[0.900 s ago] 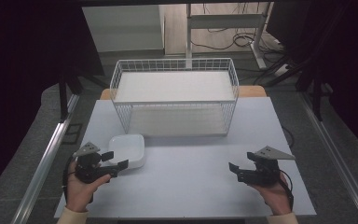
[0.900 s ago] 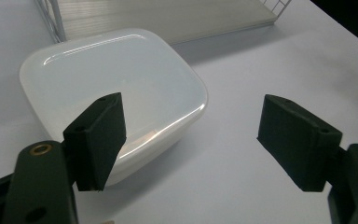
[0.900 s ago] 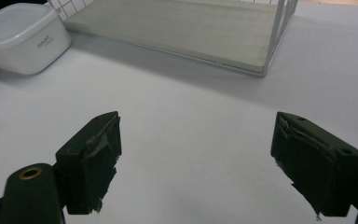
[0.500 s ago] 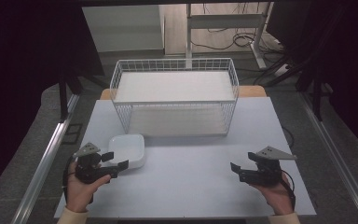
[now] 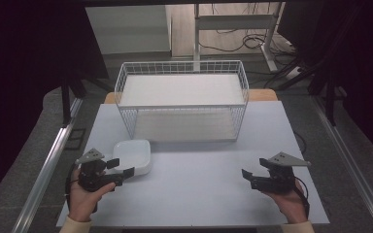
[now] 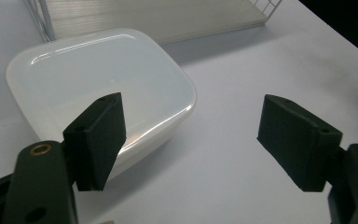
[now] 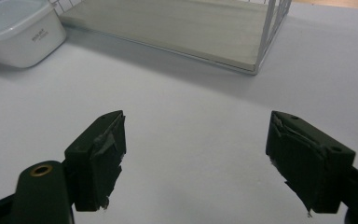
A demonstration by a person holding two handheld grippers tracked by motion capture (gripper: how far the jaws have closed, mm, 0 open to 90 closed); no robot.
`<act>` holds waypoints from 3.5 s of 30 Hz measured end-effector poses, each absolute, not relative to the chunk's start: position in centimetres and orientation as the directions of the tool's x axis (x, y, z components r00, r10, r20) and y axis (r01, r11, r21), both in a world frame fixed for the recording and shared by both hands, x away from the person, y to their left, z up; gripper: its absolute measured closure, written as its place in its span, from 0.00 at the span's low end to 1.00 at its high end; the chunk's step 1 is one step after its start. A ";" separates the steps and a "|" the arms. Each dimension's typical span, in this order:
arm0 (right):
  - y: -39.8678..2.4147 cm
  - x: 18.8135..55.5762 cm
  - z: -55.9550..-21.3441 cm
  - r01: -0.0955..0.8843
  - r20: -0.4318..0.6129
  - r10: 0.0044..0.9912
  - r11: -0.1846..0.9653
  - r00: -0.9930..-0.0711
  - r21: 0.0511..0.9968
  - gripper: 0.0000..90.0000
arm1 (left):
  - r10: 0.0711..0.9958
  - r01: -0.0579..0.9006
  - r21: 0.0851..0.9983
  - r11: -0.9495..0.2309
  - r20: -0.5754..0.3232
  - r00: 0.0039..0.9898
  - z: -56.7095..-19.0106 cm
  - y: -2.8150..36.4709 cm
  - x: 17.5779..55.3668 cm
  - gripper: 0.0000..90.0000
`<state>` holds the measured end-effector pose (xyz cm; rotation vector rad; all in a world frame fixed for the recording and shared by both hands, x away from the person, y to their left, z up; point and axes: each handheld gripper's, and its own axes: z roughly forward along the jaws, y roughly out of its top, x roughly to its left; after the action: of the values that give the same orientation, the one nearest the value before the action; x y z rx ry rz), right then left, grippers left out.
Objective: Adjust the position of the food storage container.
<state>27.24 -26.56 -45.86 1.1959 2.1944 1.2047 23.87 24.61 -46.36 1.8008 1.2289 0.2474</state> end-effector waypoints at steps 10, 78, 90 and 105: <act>-26.4 27.3 -46.2 0.513 0.073 0.820 0.284 -0.568 0.810 0.23 | 0.831 0.616 0.780 -0.110 -0.267 0.487 -46.4 25.0 23.8 0.26; -27.7 28.0 -46.9 0.570 0.057 0.868 0.274 -0.494 0.774 0.25 | 0.904 0.832 0.551 -0.059 -0.324 0.279 -49.3 30.9 35.3 0.99; -28.0 27.9 -46.7 0.568 0.058 0.869 0.270 -0.492 0.777 0.25 | 0.888 0.829 0.555 -0.068 -0.344 0.304 -49.7 29.3 36.0 0.99; -27.9 27.8 -46.3 0.574 0.112 0.850 0.245 -0.514 0.781 0.25 | 0.855 0.820 0.558 -0.129 -0.356 0.377 -49.7 26.0 35.5 0.99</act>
<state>27.80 -27.88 -46.32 1.3133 2.1878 1.1497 35.54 25.97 -49.68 1.9418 1.4426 0.0654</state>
